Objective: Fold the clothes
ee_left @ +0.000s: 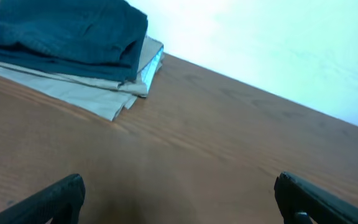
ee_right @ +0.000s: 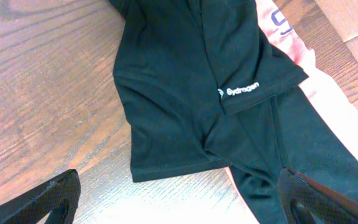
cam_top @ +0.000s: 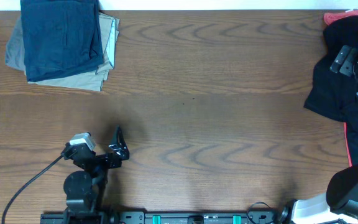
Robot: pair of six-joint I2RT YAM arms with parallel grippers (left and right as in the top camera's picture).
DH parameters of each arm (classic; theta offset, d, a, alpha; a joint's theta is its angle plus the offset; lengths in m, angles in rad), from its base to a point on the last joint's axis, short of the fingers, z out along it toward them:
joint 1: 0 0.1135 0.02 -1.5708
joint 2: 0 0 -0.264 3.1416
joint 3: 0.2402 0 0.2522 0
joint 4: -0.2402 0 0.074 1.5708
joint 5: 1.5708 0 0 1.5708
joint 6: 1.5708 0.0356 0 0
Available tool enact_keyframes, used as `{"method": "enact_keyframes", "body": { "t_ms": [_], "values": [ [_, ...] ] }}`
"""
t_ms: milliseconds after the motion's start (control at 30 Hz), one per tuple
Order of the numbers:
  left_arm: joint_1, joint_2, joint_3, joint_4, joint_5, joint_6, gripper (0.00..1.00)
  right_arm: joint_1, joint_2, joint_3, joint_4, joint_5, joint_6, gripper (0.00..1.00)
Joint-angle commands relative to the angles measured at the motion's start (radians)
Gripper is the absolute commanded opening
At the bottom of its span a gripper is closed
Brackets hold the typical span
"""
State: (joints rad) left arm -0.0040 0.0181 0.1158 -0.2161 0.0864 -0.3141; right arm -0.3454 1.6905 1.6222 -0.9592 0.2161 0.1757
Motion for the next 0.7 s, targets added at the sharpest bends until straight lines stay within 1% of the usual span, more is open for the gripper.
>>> {"method": "enact_keyframes", "body": {
  "t_ms": [0, 200, 333, 667],
  "values": [
    [0.006, -0.016, -0.04, 0.047, -0.042, 0.009, 0.98, -0.001, -0.006, 0.012, 0.0, 0.004, 0.011, 0.99],
    [0.006, -0.017, -0.114, 0.154, -0.149, 0.01, 0.98, -0.001, -0.006, 0.012, 0.0, 0.004, 0.011, 0.99],
    [0.009, -0.017, -0.112, 0.157, -0.178, 0.01, 0.98, -0.001, -0.006, 0.012, 0.0, 0.004, 0.011, 0.99],
    [0.008, -0.016, -0.112, 0.154, -0.174, 0.01, 0.98, -0.001, -0.006, 0.012, 0.0, 0.004, 0.011, 0.99]
  ]
}}
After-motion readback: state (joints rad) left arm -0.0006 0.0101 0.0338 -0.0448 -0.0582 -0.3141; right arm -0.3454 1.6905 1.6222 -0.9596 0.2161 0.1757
